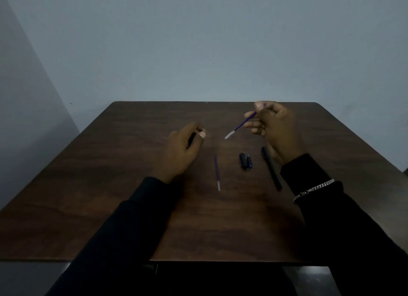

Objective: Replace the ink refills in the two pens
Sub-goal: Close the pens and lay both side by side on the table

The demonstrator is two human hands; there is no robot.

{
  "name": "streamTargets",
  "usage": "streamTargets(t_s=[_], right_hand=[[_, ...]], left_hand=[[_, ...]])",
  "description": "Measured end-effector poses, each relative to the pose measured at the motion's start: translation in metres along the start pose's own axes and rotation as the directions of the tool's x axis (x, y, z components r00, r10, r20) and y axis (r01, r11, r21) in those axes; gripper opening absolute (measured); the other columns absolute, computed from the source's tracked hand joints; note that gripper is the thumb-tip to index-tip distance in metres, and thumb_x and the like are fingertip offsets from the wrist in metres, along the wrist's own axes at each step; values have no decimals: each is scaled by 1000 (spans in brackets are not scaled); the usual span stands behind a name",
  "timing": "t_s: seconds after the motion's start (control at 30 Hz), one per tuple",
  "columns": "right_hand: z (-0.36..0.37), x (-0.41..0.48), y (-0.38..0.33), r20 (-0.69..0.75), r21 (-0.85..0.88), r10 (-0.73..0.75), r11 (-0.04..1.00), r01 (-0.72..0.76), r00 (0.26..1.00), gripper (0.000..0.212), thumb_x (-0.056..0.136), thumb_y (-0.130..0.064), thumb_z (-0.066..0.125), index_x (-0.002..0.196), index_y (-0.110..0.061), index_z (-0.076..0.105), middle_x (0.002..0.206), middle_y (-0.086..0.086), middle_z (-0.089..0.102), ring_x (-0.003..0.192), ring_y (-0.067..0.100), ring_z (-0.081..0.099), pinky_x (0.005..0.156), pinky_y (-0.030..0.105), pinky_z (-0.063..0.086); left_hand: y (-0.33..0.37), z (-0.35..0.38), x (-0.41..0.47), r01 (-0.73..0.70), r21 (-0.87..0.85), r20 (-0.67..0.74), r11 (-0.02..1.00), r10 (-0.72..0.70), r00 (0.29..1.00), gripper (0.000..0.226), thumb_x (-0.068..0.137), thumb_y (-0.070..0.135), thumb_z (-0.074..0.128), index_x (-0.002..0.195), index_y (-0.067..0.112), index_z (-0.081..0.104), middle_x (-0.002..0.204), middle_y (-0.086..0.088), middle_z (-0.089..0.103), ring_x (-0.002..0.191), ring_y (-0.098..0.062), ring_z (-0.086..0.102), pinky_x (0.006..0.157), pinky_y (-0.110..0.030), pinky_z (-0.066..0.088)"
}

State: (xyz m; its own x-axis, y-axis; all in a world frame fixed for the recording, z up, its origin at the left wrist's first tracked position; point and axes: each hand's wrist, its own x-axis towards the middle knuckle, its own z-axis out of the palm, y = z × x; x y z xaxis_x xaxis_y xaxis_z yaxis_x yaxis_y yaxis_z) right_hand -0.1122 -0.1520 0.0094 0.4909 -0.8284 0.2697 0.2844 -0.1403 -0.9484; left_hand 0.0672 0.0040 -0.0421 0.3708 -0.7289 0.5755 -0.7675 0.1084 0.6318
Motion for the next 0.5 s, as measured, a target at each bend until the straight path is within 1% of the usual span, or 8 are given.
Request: streamTargets(t_s=[0.07,0.13,0.2,0.27,0.33,0.4,0.43,0.5], right_hand=[[15,6,-6,65,-166,56,985,-44,996,10,103,-14,60,94,-9,61,78,11,74,52,13,68,48,19,51],[37,11,-8,152,-346,136,935,-76,979,9,98,-9,66,92,-2,65,76,16,73,47,12,67,44,19,51],[63,16,-4,212,-532,208,844,-65,955,16,92,-9,74,87,5,69,77,23,74,47,13,69,43,20,53],[87,21,4,234,-698,294,714,-51,927,21,88,-11,80,78,4,70,77,23,75,55,19,74,50,24,59],[108,25,16,228,-780,387,622,-70,893,19,86,-9,82,87,5,69,80,19,77,61,23,77,57,31,63],[122,25,29,213,-807,451,581,-104,867,25,87,-1,78,105,8,63,79,13,75,64,27,78,62,39,66],[127,24,34,203,-823,472,557,-112,858,28,88,2,76,109,7,58,76,10,72,70,30,79,68,44,66],[133,22,37,190,-849,501,516,-115,845,36,87,2,77,113,1,52,77,9,63,82,34,79,77,49,64]], left_hand=[[-7,-9,2,45,14,-100,999,-44,994,15,109,15,55,99,11,65,71,-9,62,60,-11,53,55,-24,36],[-14,-17,4,96,27,-172,995,-90,981,16,110,16,53,97,12,64,70,-9,61,60,-8,50,55,-22,36],[-22,-25,5,163,31,-231,986,-152,961,18,110,19,51,101,12,64,76,-8,63,64,-12,55,60,-29,46],[-28,-30,6,215,0,-285,977,-206,936,19,111,21,49,104,13,65,80,-8,64,72,-21,61,66,-40,52],[-29,-32,5,254,-32,-318,967,-251,914,19,111,22,49,103,14,64,80,-9,64,72,-24,61,67,-42,52],[-30,-32,5,268,-47,-336,962,-268,903,20,111,22,49,103,12,64,80,-14,65,73,-31,62,66,-40,49],[-30,-33,5,272,-53,-340,961,-273,900,20,111,22,49,103,11,64,79,-14,65,73,-32,62,65,-39,48],[-32,-34,6,282,-63,-348,957,-286,893,20,111,21,49,104,11,65,76,-7,61,68,-23,57,63,-36,45]])
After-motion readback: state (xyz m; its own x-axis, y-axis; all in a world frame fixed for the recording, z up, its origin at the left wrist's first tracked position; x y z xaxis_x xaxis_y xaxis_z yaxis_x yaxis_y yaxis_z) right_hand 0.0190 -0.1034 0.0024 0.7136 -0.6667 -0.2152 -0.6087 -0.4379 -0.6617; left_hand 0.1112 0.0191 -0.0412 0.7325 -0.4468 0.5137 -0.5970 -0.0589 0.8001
